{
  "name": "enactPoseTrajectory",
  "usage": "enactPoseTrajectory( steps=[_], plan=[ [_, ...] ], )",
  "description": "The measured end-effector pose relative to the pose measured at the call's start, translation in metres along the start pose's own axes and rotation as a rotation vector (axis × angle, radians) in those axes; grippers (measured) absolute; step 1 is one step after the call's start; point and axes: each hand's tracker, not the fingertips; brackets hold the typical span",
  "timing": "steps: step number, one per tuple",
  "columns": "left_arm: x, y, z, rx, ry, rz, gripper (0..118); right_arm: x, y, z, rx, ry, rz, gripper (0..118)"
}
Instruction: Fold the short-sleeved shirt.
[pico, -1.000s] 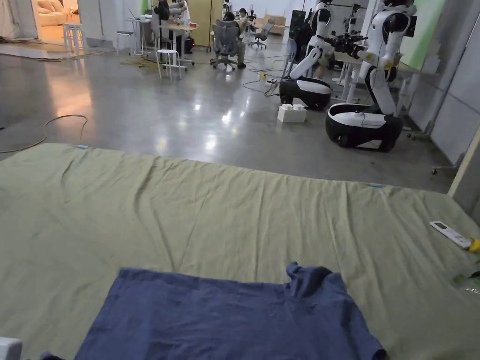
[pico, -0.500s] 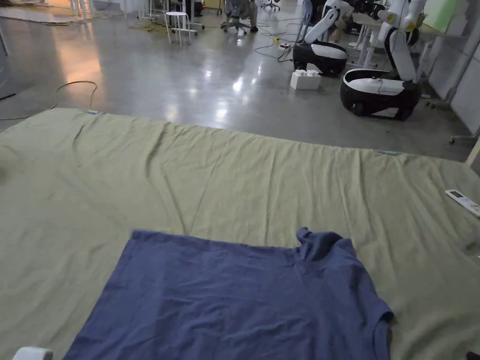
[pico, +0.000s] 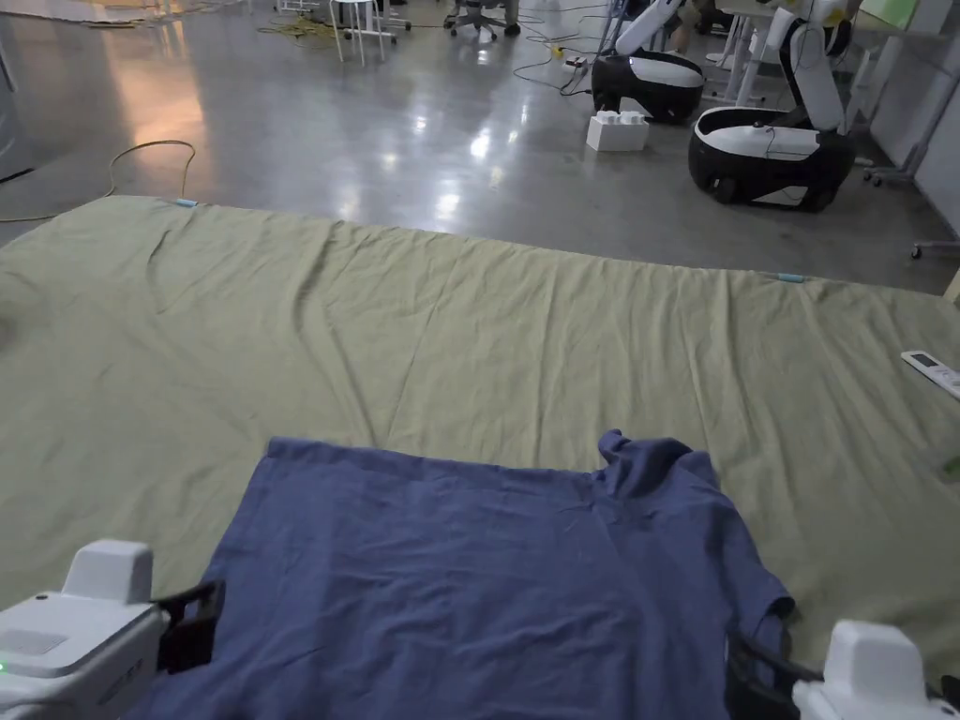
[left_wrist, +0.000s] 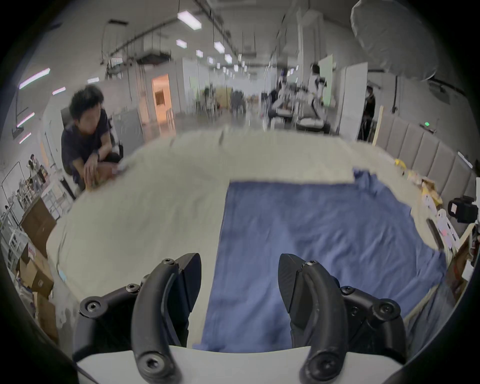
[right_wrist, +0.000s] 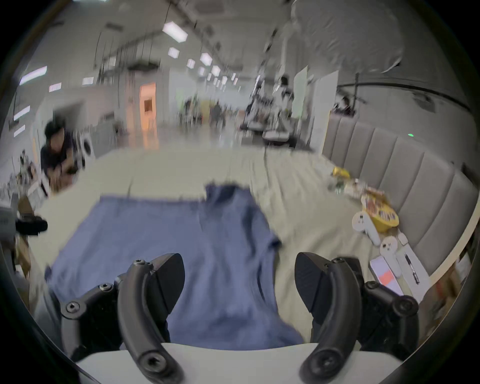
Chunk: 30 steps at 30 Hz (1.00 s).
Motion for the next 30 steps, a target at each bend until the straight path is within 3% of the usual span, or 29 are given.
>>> enactPoseTrajectory(
  steps=[2,3,5,6,9,10,12,13,16,18,19,20,30],
  plan=[
    [0.016,0.015,0.008,0.117,-0.001,-0.007,62,-0.008,0.008,-0.003,0.123,-0.046,-0.032,89],
    [0.026,0.024,0.017,0.18,0.014,-0.007,61,-0.014,0.012,-0.003,0.182,-0.066,-0.009,84],
    [0.04,0.036,0.028,0.276,0.025,0.009,50,-0.025,0.018,-0.002,0.258,-0.071,0.023,54],
    [0.047,0.041,0.033,0.318,0.033,0.013,39,-0.029,0.021,-0.001,0.304,-0.055,0.032,38],
    [0.069,0.056,0.055,0.429,0.063,0.008,25,-0.037,0.028,0.002,0.362,-0.051,0.017,22],
    [0.073,0.058,0.061,0.464,0.073,0.01,14,-0.038,0.028,0.004,0.368,-0.047,-0.019,13],
    [0.065,0.056,0.06,0.501,0.055,0.017,6,-0.041,0.034,0.008,0.425,-0.062,0.023,4],
    [0.067,0.056,0.064,0.514,0.065,0.017,4,-0.041,0.033,0.008,0.404,-0.052,-0.007,2],
    [0.056,0.054,0.064,0.531,0.077,0.026,2,-0.042,0.035,0.009,0.422,-0.044,0.001,0],
    [0.048,0.053,0.067,0.536,0.074,0.045,2,-0.045,0.038,0.011,0.472,-0.08,0.056,0],
    [0.041,0.052,0.061,0.524,0.07,0.052,2,-0.043,0.035,0.008,0.435,-0.045,0.01,0],
    [0.037,0.05,0.06,0.511,0.081,0.054,2,-0.043,0.036,0.008,0.438,-0.049,0.018,0],
    [-0.028,-0.003,0.04,-0.07,0.062,0.049,2,-0.043,0.02,-0.006,0.326,-0.013,0.04,0]
  ],
)
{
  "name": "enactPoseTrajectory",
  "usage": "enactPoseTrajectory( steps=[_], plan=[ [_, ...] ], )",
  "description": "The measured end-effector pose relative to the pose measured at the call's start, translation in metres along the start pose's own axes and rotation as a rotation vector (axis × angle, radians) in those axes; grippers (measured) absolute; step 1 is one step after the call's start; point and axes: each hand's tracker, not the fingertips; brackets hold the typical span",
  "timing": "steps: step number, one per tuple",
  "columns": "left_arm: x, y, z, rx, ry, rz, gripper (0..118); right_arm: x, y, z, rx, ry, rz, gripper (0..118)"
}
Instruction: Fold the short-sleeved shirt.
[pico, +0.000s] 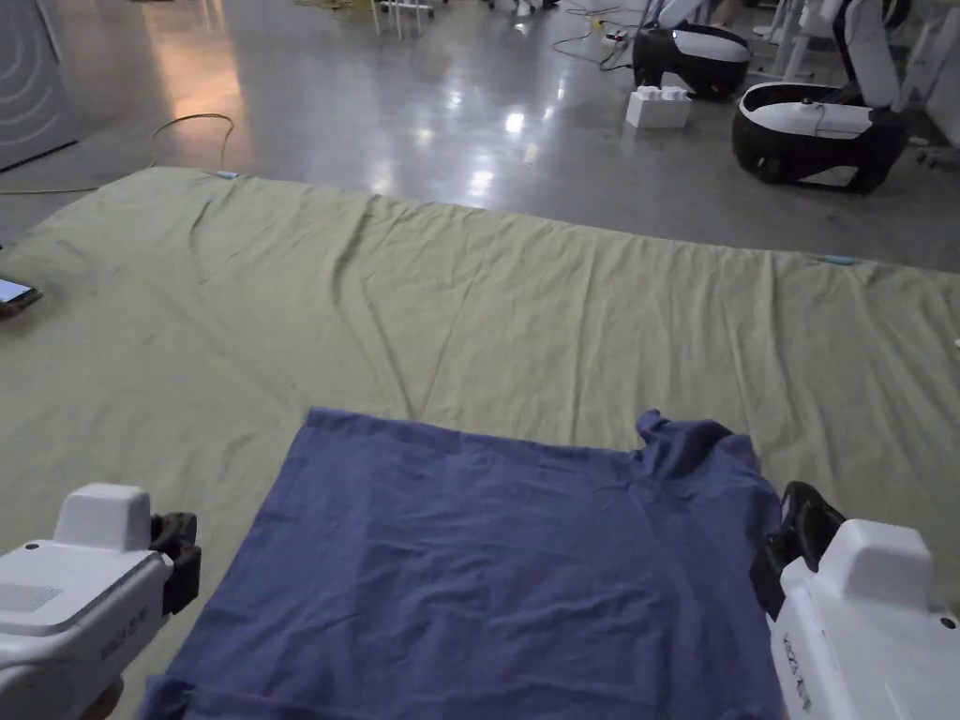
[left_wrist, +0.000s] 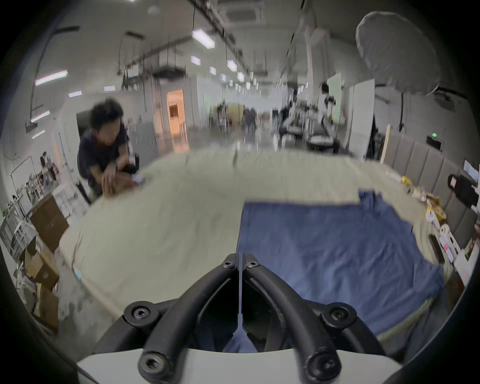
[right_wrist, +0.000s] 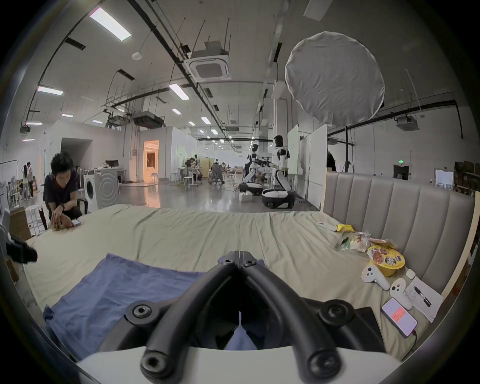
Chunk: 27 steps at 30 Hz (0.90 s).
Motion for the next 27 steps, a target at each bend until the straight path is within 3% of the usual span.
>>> enactPoseTrajectory(
  steps=[2,3,5,6,7,13,15,17,18,20,21,24,25,27],
  plan=[
    [-0.015,-0.015,-0.011,-0.138,-0.012,0.022,8,0.0,-0.005,-0.001,-0.022,0.01,0.001,0],
    [-0.021,-0.024,-0.015,-0.184,-0.018,0.039,18,0.0,-0.008,-0.001,-0.033,0.013,0.001,0],
    [-0.033,-0.037,-0.025,-0.278,-0.054,0.076,54,-0.001,-0.013,-0.002,-0.056,0.021,0.009,0],
    [-0.037,-0.042,-0.032,-0.322,-0.064,0.095,63,-0.001,-0.016,-0.003,-0.072,0.021,0.007,0],
    [-0.037,-0.047,-0.038,-0.368,-0.065,0.102,64,-0.002,-0.018,-0.003,-0.079,0.023,0.008,0],
    [-0.027,-0.064,-0.075,-0.44,-0.056,0.093,64,-0.001,-0.031,0.001,-0.131,0.035,0.019,0],
    [-0.017,-0.073,-0.092,-0.541,-0.03,0.049,57,0.002,-0.035,0.003,-0.145,0.034,0.026,0],
    [-0.009,-0.077,-0.091,-0.457,0.01,-0.018,55,0.006,-0.038,0.006,-0.161,0.03,0.03,0],
    [-0.006,-0.075,-0.091,-0.48,0.021,-0.007,51,0.009,-0.039,0.008,-0.17,0.026,0.034,0],
    [-0.004,-0.07,-0.093,-0.473,-0.021,0.025,17,0.017,-0.041,0.013,-0.19,0.012,0.029,0],
    [-0.004,-0.074,-0.088,-0.463,-0.028,0.025,7,0.022,-0.042,0.015,-0.208,0.006,0.025,0],
    [-0.003,-0.074,-0.089,-0.463,-0.03,0.009,7,0.041,-0.042,0.021,-0.306,0.003,0.001,1],
    [-0.002,-0.076,-0.082,-0.459,-0.03,0.01,7,0.05,-0.044,0.024,-0.37,-0.007,-0.025,5],
    [-0.005,-0.076,-0.078,-0.45,-0.04,0.015,7,0.065,-0.042,0.029,-0.426,-0.001,-0.016,32]
  ],
)
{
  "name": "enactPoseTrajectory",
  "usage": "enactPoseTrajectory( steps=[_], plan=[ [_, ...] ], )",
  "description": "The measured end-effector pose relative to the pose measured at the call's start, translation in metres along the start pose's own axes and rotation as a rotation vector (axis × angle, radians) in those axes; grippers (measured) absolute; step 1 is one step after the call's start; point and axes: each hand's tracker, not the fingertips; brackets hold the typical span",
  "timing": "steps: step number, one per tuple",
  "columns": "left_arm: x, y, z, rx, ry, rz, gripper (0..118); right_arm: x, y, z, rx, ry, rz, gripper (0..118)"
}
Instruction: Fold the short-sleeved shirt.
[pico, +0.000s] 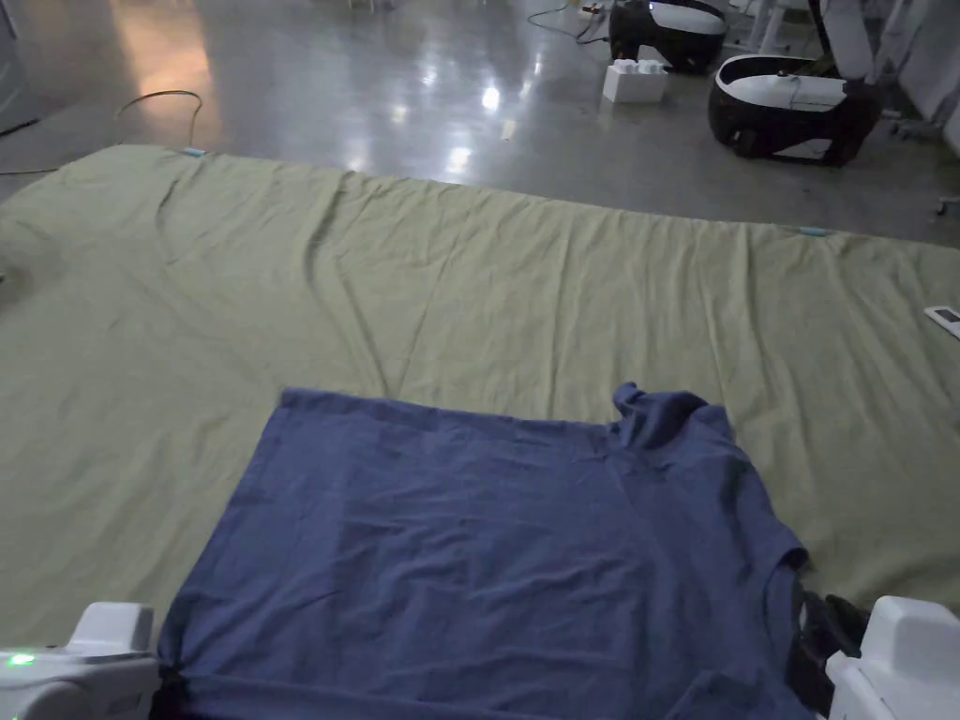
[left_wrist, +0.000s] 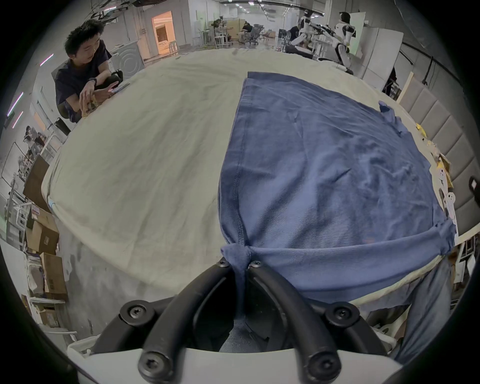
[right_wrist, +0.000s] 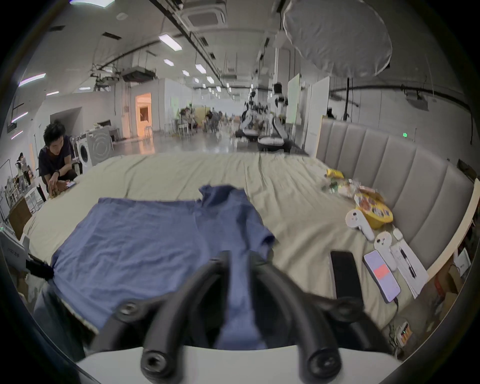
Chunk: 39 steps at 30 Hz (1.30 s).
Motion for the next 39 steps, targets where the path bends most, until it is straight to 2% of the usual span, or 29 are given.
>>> enactPoseTrajectory(
  steps=[1,2,6,10,14,15,16,17,19,20,26,28,31,39],
  plan=[
    [-0.002,0.0,0.002,0.004,-0.004,0.002,7,0.007,-0.002,0.001,-0.054,0.007,-0.003,53],
    [-0.001,-0.003,0.007,0.013,-0.007,0.005,7,0.014,-0.005,0.002,-0.105,0.013,-0.012,62],
    [-0.001,-0.006,0.015,0.027,-0.022,0.02,7,0.031,-0.028,-0.003,-0.295,0.013,-0.047,66],
    [0.001,-0.008,0.017,0.035,-0.023,0.015,7,0.027,-0.058,-0.021,-0.457,-0.003,0.011,69],
    [0.002,-0.01,0.017,0.034,-0.02,0.014,7,0.017,-0.084,-0.042,-0.588,0.014,0.029,69],
    [0.002,-0.01,0.017,0.035,-0.02,0.015,7,0.015,-0.089,-0.046,-0.61,0.03,0.042,65],
    [0.002,-0.011,0.017,0.035,-0.02,0.015,7,0.012,-0.093,-0.048,-0.612,0.052,0.058,45],
    [0.003,-0.012,0.018,0.035,-0.021,0.015,7,0.011,-0.094,-0.046,-0.576,0.086,0.045,34],
    [0.002,-0.011,0.019,0.037,-0.024,0.016,7,0.005,-0.09,-0.044,-0.572,0.059,0.07,11],
    [0.001,-0.012,0.02,0.038,-0.026,0.017,7,0.004,-0.087,-0.042,-0.571,0.064,0.073,8],
    [-0.004,-0.011,0.028,0.078,-0.046,0.022,7,-0.001,-0.075,-0.025,-0.533,0.043,0.117,5],
    [-0.006,-0.008,0.036,0.124,-0.059,0.031,7,0.003,-0.065,-0.02,-0.503,0.043,0.109,5],
    [-0.009,0.007,0.045,0.182,-0.069,0.027,7,0.01,-0.043,-0.016,-0.433,0.056,0.05,5],
    [0.001,0.078,0.038,0.257,-0.062,0.006,7,0.01,0.02,-0.061,-0.344,0.059,0.067,5]
  ],
)
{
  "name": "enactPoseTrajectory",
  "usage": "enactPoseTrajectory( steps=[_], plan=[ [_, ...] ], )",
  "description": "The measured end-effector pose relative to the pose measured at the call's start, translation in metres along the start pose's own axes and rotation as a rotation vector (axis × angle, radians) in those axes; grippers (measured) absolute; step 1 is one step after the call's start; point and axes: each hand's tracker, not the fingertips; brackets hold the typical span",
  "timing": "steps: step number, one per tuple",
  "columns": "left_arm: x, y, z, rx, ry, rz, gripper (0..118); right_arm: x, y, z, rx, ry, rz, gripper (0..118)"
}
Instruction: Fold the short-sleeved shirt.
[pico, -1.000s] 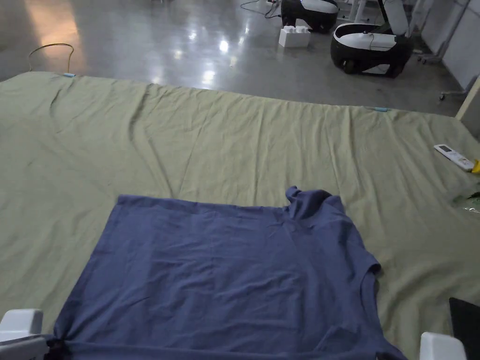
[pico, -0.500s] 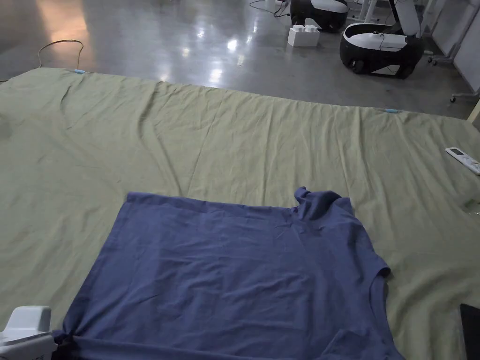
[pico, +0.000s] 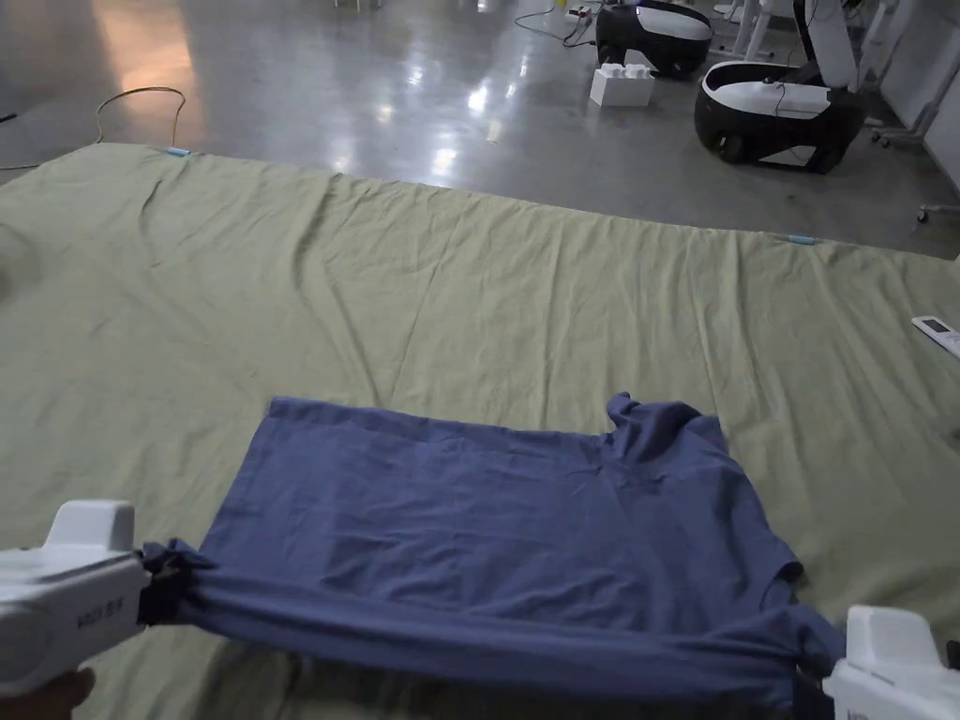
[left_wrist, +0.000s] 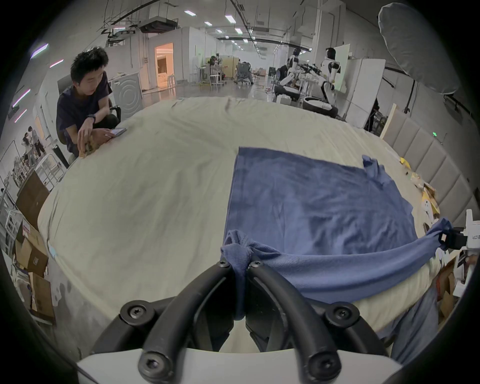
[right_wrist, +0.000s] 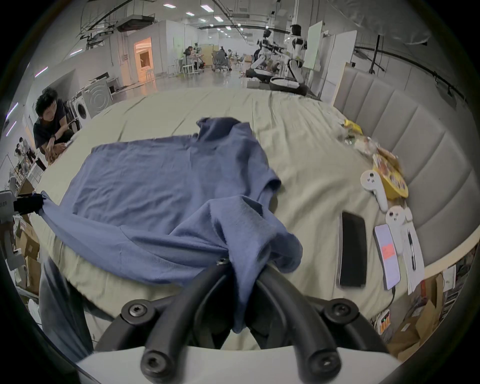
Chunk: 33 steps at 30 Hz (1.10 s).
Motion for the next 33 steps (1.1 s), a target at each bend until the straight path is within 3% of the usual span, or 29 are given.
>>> enactPoseTrajectory(
  steps=[7,9,15,20,22,23,26,33],
  plan=[
    [0.007,0.055,-0.062,-0.029,0.008,0.016,7,0.011,0.053,-0.074,-0.026,0.008,-0.013,5],
    [0.01,0.065,-0.078,-0.055,0.004,0.022,7,0.01,0.061,-0.091,-0.039,0.007,-0.054,6],
    [0.019,0.077,-0.116,-0.101,0.025,0.034,7,0.009,0.068,-0.133,-0.071,0.007,-0.065,8],
    [0.029,0.073,-0.129,-0.113,0.044,0.044,8,0.009,0.061,-0.154,-0.073,-0.011,-0.05,24],
    [0.035,0.072,-0.126,-0.093,0.042,0.035,17,-0.001,0.057,-0.141,-0.039,-0.024,-0.044,44],
    [0.036,0.072,-0.123,-0.075,0.048,0.026,23,-0.001,0.056,-0.136,-0.009,-0.038,-0.044,49],
    [0.039,0.072,-0.105,-0.001,0.032,0.01,61,-0.004,0.057,-0.11,0.121,-0.043,-0.061,64],
    [0.048,0.069,-0.034,0.31,0.029,-0.056,62,-0.024,0.061,-0.025,0.488,-0.059,-0.096,67]
  ],
)
